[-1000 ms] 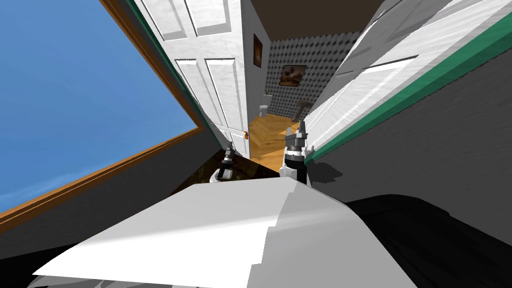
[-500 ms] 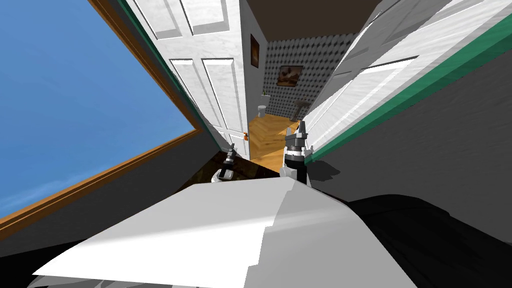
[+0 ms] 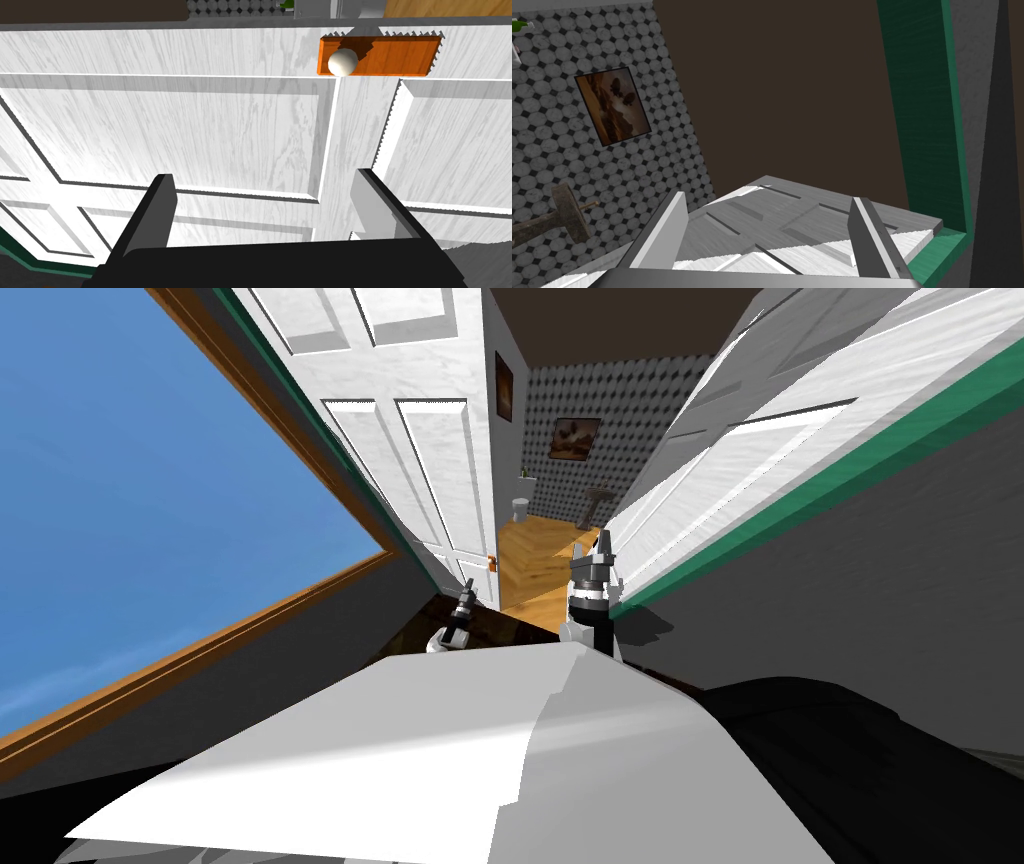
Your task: Push the door open
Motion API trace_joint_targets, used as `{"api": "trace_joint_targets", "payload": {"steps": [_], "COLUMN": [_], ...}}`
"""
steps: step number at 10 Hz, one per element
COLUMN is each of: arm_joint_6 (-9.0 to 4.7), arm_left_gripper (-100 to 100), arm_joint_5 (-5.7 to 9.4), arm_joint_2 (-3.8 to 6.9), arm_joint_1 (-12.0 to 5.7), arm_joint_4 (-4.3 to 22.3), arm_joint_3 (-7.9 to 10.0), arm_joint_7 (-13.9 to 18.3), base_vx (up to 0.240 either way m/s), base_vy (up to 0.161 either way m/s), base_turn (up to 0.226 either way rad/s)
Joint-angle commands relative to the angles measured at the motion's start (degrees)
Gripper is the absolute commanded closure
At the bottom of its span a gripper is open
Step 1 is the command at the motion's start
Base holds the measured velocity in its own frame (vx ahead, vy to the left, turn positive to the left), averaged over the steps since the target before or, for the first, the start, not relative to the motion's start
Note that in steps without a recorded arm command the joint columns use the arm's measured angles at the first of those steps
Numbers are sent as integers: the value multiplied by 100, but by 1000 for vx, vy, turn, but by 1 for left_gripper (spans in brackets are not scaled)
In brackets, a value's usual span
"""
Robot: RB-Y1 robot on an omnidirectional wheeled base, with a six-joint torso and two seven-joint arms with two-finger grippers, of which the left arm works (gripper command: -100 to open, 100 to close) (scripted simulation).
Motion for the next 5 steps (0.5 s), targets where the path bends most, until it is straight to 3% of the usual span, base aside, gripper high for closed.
{"api": "trace_joint_targets", "payload": {"steps": [1,5], "arm_joint_6": [-20,-77], "arm_left_gripper": [-100,-100], "arm_joint_5": [-5,-24], "arm_joint_2": [2,-46], "arm_joint_1": [-104,-299], "arm_joint_4": [245,754], "arm_joint_3": [-30,-100], "arm_joint_7": [37,82], "base_vx": [76,69], "base_vy": [65,64], "base_turn": [-76,-65]}}
